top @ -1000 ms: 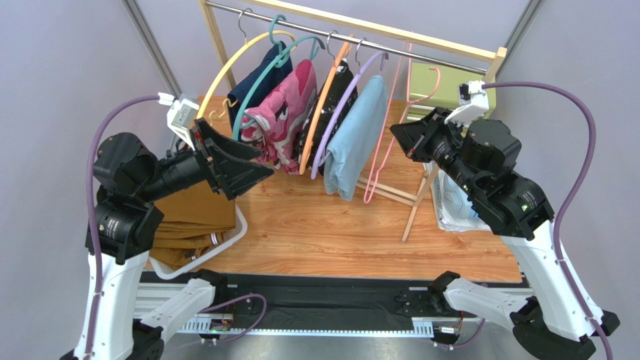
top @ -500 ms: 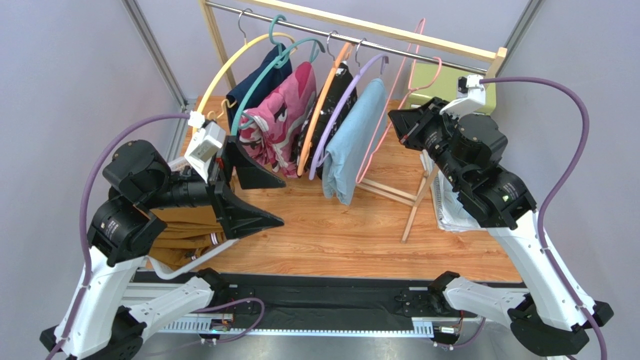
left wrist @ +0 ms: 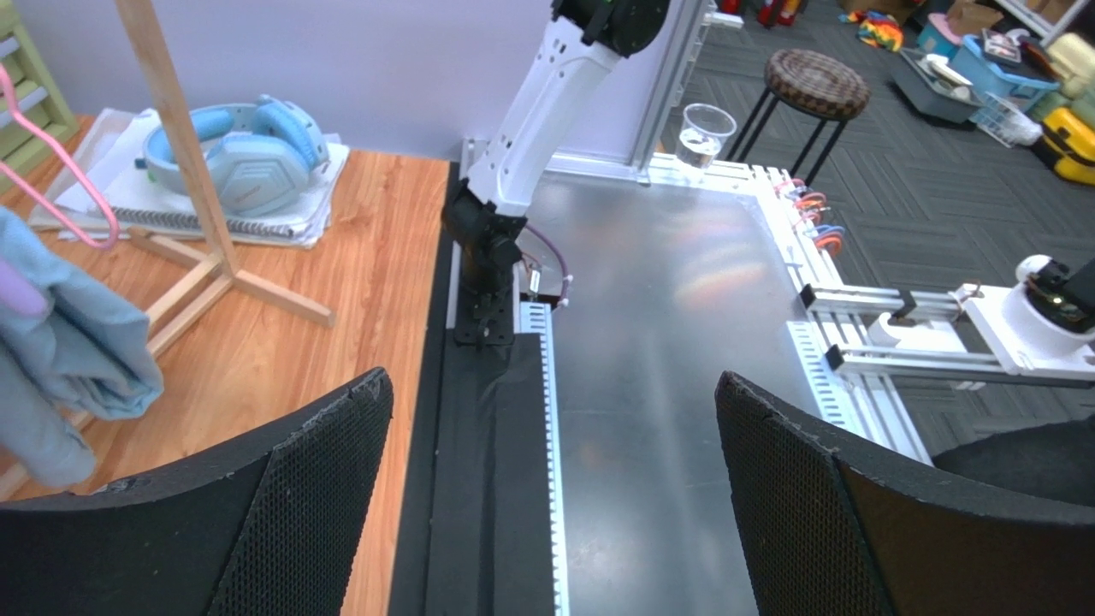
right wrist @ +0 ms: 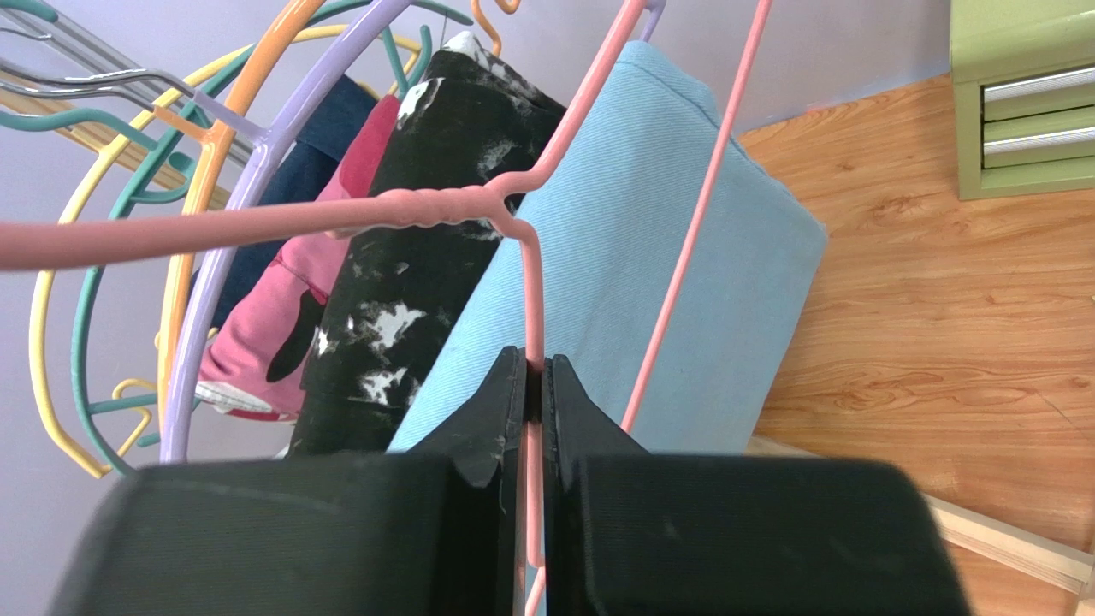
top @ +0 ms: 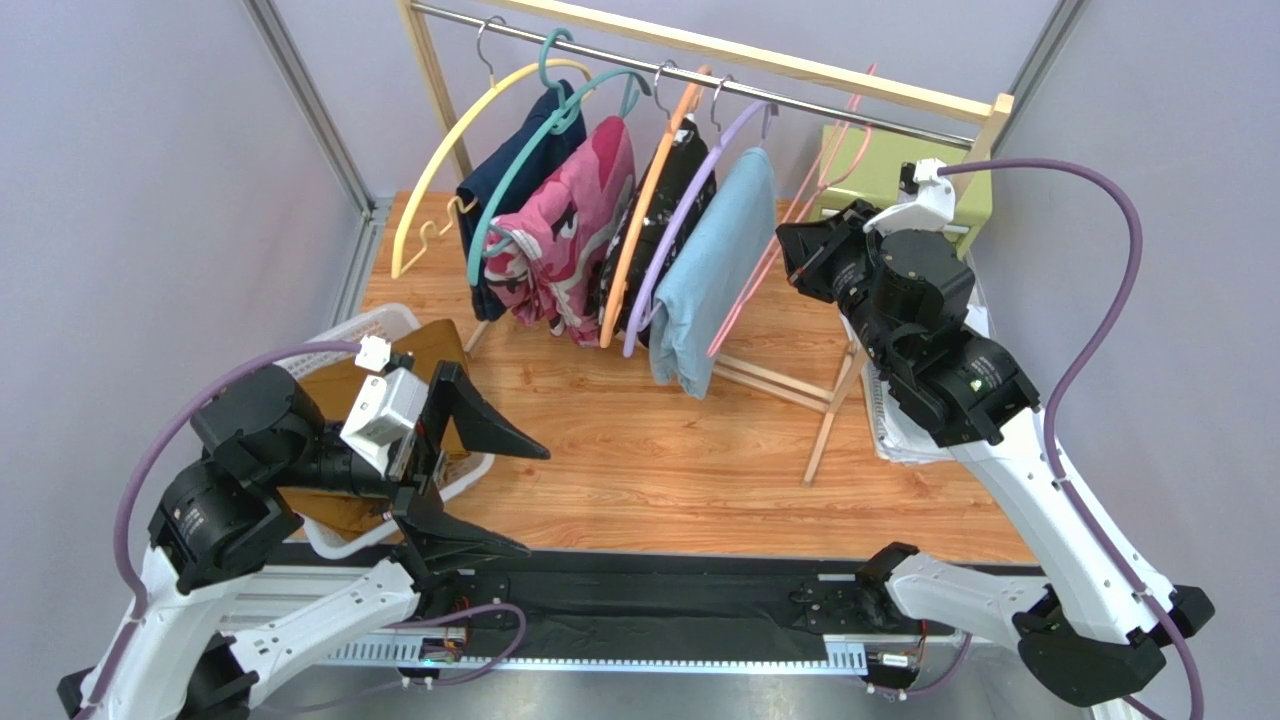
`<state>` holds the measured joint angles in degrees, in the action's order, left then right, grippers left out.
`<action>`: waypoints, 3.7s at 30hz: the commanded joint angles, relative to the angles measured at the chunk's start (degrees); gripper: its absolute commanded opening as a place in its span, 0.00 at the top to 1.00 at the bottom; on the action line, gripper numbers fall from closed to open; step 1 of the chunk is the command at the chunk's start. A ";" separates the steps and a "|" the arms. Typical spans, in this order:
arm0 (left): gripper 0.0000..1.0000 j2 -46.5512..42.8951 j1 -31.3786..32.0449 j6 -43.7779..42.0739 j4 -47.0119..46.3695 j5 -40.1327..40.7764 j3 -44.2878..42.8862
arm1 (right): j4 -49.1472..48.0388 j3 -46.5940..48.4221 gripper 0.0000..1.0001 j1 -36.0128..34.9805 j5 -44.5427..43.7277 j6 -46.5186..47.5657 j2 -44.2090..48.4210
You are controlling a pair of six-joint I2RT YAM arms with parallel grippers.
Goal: Remove the trousers from the hanger
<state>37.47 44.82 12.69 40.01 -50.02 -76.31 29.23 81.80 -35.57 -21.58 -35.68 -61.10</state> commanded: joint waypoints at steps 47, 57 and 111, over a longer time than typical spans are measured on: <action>0.00 -9.52 0.18 10.95 -7.23 13.18 10.75 | -6.30 -0.41 1.00 -0.20 -10.06 -2.55 -1.21; 0.01 -11.98 0.18 14.99 -5.29 25.49 13.03 | 4.69 1.52 0.87 -0.20 -6.81 -5.28 0.54; 0.01 -44.77 0.18 52.44 -58.29 22.86 80.17 | -20.88 -84.40 0.00 -0.81 30.64 -17.56 64.18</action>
<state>0.36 44.91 62.54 -9.45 -25.65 -2.04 12.08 3.55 -36.10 15.31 -48.27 -0.54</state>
